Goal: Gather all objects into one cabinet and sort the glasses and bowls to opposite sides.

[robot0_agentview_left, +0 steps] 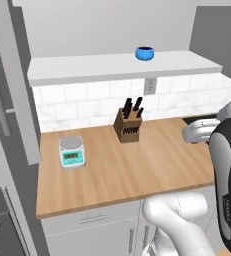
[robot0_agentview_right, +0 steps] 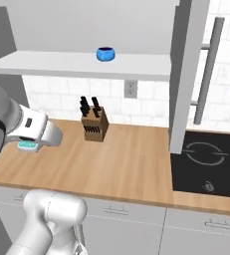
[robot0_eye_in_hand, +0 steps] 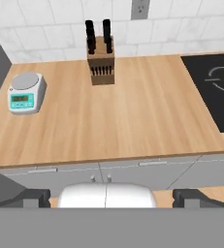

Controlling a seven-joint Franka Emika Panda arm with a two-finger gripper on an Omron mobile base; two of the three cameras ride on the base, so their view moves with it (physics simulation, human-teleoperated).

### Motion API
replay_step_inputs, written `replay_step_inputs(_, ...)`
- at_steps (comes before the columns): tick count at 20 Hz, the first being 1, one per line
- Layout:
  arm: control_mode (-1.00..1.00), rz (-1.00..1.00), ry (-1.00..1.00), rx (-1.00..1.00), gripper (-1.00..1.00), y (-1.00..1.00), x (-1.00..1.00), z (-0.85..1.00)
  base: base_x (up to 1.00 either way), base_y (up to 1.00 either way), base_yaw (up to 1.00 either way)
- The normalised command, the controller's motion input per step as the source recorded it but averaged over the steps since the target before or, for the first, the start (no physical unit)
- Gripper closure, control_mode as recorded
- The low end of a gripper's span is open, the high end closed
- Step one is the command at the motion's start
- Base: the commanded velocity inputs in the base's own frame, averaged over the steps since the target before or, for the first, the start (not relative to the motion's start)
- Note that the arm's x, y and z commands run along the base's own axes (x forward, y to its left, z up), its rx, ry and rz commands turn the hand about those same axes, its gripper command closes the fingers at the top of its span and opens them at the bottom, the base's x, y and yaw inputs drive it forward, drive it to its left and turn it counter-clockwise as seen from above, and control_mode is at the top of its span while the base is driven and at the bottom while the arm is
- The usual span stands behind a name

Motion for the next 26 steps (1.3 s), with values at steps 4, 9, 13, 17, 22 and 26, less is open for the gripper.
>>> replay_step_inputs(4, 1.0, 0.0, 0.0, 0.0, -1.0, 0.0, 0.0, 0.0, 0.37, -0.24, 0.0)
replay_step_inputs(9, 1.0, 0.0, 0.0, 0.0, -1.0, 0.0, 0.0, 0.0, 0.41, -0.11, 0.0)
replay_step_inputs(13, 1.0, 0.0, 0.0, 0.0, -1.0, 0.0, 0.0, 0.0, 0.23, 0.0, 0.0)
replay_step_inputs(17, 1.0, 0.0, 0.0, 0.0, -1.0, 0.0, 0.0, 0.0, 0.0, 0.0, 0.0)
replay_step_inputs(22, 1.0, 0.0, 0.0, 0.0, -1.0, 0.0, 0.0, 0.0, 0.0, 0.0, 0.0)
replay_step_inputs(26, 1.0, 0.0, 0.0, 0.0, -1.0, 0.0, 0.0, 0.0, 0.0, 0.0, 0.0)
